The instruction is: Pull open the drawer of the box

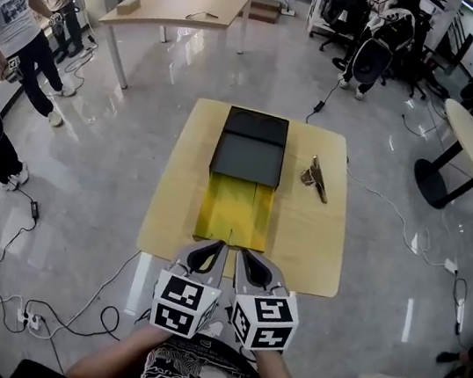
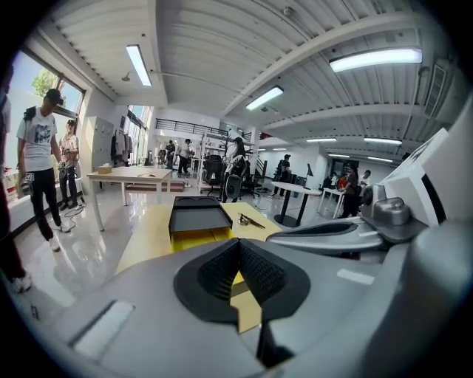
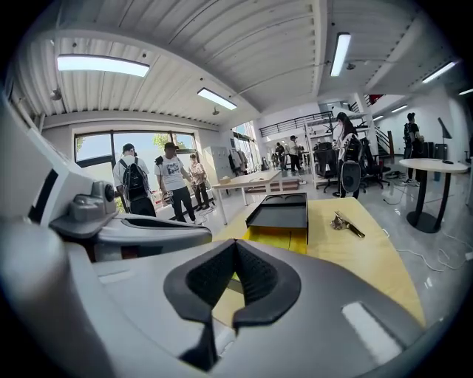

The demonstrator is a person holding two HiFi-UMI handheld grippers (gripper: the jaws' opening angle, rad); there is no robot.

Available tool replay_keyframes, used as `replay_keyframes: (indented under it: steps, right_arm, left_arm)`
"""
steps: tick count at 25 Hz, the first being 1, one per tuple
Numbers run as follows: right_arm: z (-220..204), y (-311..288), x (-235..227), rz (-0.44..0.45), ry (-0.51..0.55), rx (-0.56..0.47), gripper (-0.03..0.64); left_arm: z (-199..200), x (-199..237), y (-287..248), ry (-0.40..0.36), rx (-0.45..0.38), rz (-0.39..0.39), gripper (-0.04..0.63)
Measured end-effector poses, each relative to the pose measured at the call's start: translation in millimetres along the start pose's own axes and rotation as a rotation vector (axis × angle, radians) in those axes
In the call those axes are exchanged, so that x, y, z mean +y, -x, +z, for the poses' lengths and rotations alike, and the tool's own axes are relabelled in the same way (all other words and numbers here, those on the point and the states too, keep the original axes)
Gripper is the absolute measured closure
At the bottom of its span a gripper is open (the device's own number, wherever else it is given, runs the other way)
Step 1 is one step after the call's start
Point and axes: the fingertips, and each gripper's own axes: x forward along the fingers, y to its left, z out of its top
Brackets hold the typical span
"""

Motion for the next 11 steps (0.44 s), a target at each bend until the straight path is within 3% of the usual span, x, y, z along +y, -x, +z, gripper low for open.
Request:
replay_keyframes:
  steps: [11]
  right_arm:
    - [0,-10,-2,0.011,-0.015,0.005,0.612]
  left_arm:
    - [0,7,-6,0.000,0.013,0.005,0.583]
